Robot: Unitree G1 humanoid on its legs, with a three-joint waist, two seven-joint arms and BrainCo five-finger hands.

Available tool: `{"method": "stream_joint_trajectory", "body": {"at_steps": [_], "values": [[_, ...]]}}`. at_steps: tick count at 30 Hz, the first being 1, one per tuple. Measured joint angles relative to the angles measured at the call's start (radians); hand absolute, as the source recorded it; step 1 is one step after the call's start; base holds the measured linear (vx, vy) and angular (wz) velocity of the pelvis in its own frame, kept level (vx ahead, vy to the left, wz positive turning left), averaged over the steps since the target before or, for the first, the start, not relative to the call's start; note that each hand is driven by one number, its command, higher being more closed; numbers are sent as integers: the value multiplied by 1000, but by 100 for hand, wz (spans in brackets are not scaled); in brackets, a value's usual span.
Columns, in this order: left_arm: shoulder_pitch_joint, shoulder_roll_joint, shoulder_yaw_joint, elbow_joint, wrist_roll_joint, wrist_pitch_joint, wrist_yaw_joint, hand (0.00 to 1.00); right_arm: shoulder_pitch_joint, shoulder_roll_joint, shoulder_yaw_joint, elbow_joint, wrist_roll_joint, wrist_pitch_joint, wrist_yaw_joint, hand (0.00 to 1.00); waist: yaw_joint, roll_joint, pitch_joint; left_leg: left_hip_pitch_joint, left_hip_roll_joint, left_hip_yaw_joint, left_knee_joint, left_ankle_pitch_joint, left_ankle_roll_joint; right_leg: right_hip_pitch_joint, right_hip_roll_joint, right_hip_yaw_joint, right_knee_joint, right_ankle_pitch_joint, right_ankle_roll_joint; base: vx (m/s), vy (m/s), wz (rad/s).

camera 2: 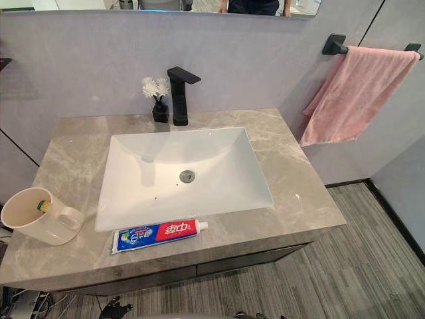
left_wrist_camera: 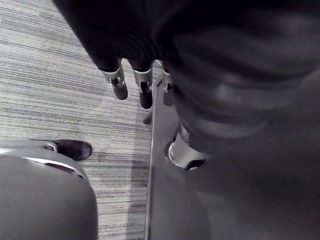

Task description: Organize washtable

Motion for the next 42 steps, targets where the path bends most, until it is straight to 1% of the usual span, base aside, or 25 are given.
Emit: {"method": "stream_joint_trajectory", "body": {"at_steps": [2, 3, 4, 5, 7, 10, 13, 15, 16, 17, 20, 21, 22, 23, 24, 27, 28, 29, 30, 31, 32, 35, 37, 40, 42], "values": [[-4, 0, -4, -5, -2, -3, 0, 0, -3, 0, 4, 0, 44, -2, -1, 0, 1, 2, 3, -59, -13, -69, 40, 5, 7, 2, -12, -66, 0, 0, 0, -20, -52, 103], [-9, -1, -8, -16, -12, -6, 1, 0, -5, -4, 20, -2, 76, -6, -3, 0, 3, -3, 13, -101, -28, -132, 71, 14, 14, 14, -22, -123, 1, -1, 1, -18, -53, 157], [-15, -3, -20, -36, -29, -10, 2, 0, -7, -6, 28, -5, 105, -11, -5, 0, 15, 2, 37, -131, -49, -198, 93, 37, 14, 29, -36, -185, 5, -2, 2, -28, -65, 163], [-23, -5, -30, -41, -40, -12, 6, 0, -5, -7, 30, -6, 114, -15, -6, 0, 29, 4, 48, -145, -60, -228, 100, 50, 14, 35, -41, -212, 8, -2, 2, -71, -61, 160], [-26, -23, -44, -53, -69, -23, 14, 0, -34, -35, 33, -5, 121, -22, -21, 0, 60, 29, 73, -179, -70, -291, 80, 86, 10, 35, -62, -296, 44, -25, 23, -103, -28, 126], [11, -29, -40, -49, -79, -21, 24, 0, -76, -37, 22, -13, 116, -39, -22, 0, 55, 33, 75, -170, -60, -269, 19, 107, 18, 32, -83, -346, 95, -52, 33, -82, 27, 60], [21, -28, -23, -35, -113, -22, 23, 0, -73, -32, -11, -13, 107, -37, -21, 0, 47, 32, 76, -187, -40, -139, 65, 101, 24, 32, -129, -373, 130, -59, 43, -147, 100, 23], [29, -28, -23, -27, -145, -21, 22, 0, -67, -33, -11, -10, 100, -31, -19, 0, 40, 27, 74, -195, -60, -129, 90, 90, 35, 30, -150, -362, 142, -56, 50, -71, 159, -3], [38, -21, -23, -28, -159, -23, 22, 0, -61, -21, -11, -10, 96, -30, -16, 0, 29, 15, 67, -198, -70, -129, 93, 88, 36, 30, -158, -361, 142, -52, 56, -57, 175, -2], [45, -8, -23, -22, -178, -22, 21, 0, -47, -5, -11, -10, 80, -23, -14, 0, 27, -6, 53, -205, -81, -124, 94, 84, 33, 19, -169, -351, 141, -44, 70, -34, 115, -7], [46, 3, -28, -21, -184, -22, 20, 0, -37, -1, -21, -5, 66, -12, -16, 0, 28, -23, 38, -197, -84, -91, 89, 85, 33, 0, -179, -317, 137, -34, 80, -20, 70, -33], [48, 7, -39, -21, -183, -22, 20, 0, -37, -2, -41, -5, 66, -12, -18, 0, 28, -21, 35, -182, -85, -69, 82, 87, 37, -5, -183, -292, 131, -26, 83, -7, 42, -61], [48, 10, -49, -20, -179, -22, 19, 0, -37, -3, -57, -7, 66, -12, -19, 0, 28, -31, 28, -160, -87, -44, 70, 89, 40, -5, -185, -263, 120, -11, 81, -7, 42, -68], [49, 12, -57, -16, -173, -22, 19, 0, -36, -3, -63, -7, 66, -12, -21, 0, 27, -22, 30, -149, -90, -32, 58, 90, 42, -9, -187, -249, 115, -5, 83, -18, 45, -70], [47, 20, -82, 0, -155, -21, 16, 0, -33, -2, -81, -7, 68, -11, -23, 0, 24, -26, 16, -132, -98, -7, 30, 99, 48, -23, -194, -219, 110, 3, 84, -23, 65, -69], [41, 29, -132, 1, -96, -22, -1, 0, -28, 4, -85, -7, 71, -4, -23, 0, 23, -7, -3, -105, -114, 60, -64, 125, 54, -87, -194, -140, 114, 16, 61, -23, 63, -64], [40, 31, -145, 1, -88, -22, -1, 0, -29, 9, -85, -7, 71, 0, -22, 0, 18, -3, -5, -106, -115, 69, -83, 132, 55, -111, -190, -118, 125, 13, 36, 13, 53, -40], [41, 31, -151, 1, -81, -20, -2, 0, -29, 11, -94, -9, 72, 4, -20, 0, -1, 3, -6, -107, -114, 68, -95, 135, 57, -127, -174, -96, 145, -4, -24, 43, 39, -21], [41, 34, -153, 8, -74, -19, -4, 0, -29, 15, -94, -9, 72, 4, -20, 0, -12, 3, -1, -107, -106, 65, -97, 135, 56, -129, -159, -76, 160, -9, -50, 37, 20, -14], [44, 36, -153, 10, -74, -16, -6, 0, -26, 19, -93, -9, 73, 4, -20, 0, -17, 1, -1, -91, -87, 68, -106, 133, 53, -125, -135, -55, 166, -4, -60, 60, -19, -15], [44, 38, -153, 10, -72, -16, -10, 0, -26, 20, -89, -8, 73, 5, -19, 0, -17, 7, 2, -75, -72, 74, -117, 131, 49, -124, -115, -41, 173, -4, -61, 66, -56, -26], [42, 49, -149, 12, -64, -15, -25, 0, -30, 25, -80, -7, 69, 3, -19, 0, 3, -10, -8, -48, -21, 87, -123, 138, 28, -117, -61, -40, 159, -4, -59, 141, -130, -28], [42, 44, -141, 16, -64, -15, -24, 0, -34, 20, -80, -7, 67, 0, -19, 0, 3, -18, -13, -45, -15, 81, -115, 138, 28, -99, -51, -41, 127, -4, -59, 145, -108, -5], [41, 25, -116, 22, -65, -15, -22, 0, -33, 16, -80, -5, 59, -1, -16, 0, 2, 0, -8, -41, -15, 65, -107, 138, 28, -64, -47, -44, 79, -3, -58, 100, -68, 3], [40, 23, -112, 31, -67, -17, -23, 0, -32, 13, -78, -5, 59, -2, -16, 0, 2, 2, -6, -42, -15, 57, -96, 138, 28, -49, -47, -57, 68, 3, -48, 56, -47, 9]]}}
